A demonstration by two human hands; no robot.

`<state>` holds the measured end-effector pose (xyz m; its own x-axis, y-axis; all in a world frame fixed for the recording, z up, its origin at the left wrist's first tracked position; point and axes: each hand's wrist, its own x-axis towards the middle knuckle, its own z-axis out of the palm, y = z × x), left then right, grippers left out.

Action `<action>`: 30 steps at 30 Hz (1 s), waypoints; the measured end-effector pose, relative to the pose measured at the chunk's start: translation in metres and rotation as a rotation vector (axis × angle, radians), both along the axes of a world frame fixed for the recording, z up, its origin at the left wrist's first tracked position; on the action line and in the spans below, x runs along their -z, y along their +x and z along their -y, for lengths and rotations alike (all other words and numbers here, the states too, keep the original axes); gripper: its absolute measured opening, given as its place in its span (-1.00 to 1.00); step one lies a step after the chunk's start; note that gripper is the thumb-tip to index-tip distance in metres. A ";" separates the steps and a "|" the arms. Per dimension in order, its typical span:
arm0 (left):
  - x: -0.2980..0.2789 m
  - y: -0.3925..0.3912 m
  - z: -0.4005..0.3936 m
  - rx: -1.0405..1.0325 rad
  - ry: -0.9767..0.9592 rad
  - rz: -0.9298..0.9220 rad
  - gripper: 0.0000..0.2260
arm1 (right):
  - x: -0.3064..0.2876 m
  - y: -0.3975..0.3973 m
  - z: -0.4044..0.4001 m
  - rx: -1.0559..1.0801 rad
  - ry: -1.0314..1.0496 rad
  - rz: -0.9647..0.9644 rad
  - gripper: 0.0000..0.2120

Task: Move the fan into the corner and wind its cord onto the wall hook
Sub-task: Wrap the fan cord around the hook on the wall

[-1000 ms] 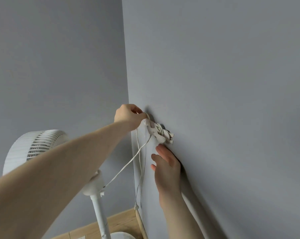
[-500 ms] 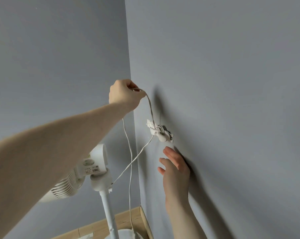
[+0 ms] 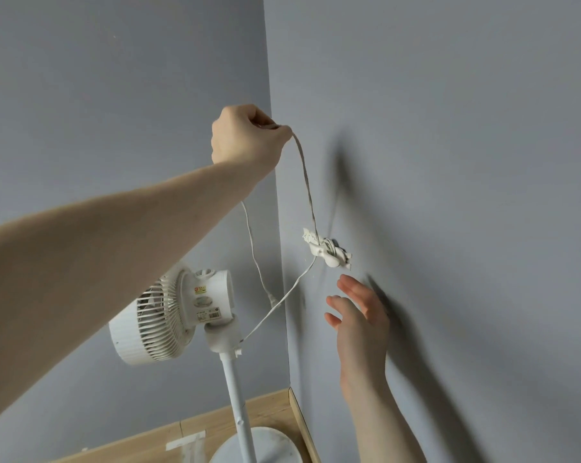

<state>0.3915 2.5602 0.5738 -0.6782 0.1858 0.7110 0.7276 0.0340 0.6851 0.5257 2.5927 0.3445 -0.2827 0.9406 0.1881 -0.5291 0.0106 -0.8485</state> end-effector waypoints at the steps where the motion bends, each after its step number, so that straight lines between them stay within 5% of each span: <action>1: -0.004 0.004 0.006 -0.008 0.006 -0.008 -0.88 | -0.001 0.001 0.004 -0.006 -0.001 -0.003 -0.69; 8: -0.022 0.033 0.046 0.004 0.051 -0.131 -0.90 | -0.008 0.001 0.033 -0.054 0.026 0.005 -0.69; 17: 0.008 0.077 0.074 0.370 -0.292 -0.240 -0.88 | -0.036 0.025 0.032 -0.110 0.054 -0.112 -0.54; 26: 0.078 0.083 0.102 0.838 -0.659 -0.080 -0.88 | -0.054 0.041 0.026 -0.284 0.063 -0.285 -0.53; 30: 0.102 0.055 0.089 0.856 -0.768 0.036 -0.81 | -0.050 0.042 0.024 -0.175 0.041 -0.249 -0.50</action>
<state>0.4463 2.4709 0.4715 -0.1380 0.9713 0.1937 0.6940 -0.0447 0.7186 0.5678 2.5688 0.3942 -0.3805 0.8716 0.3091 -0.7175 -0.0673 -0.6933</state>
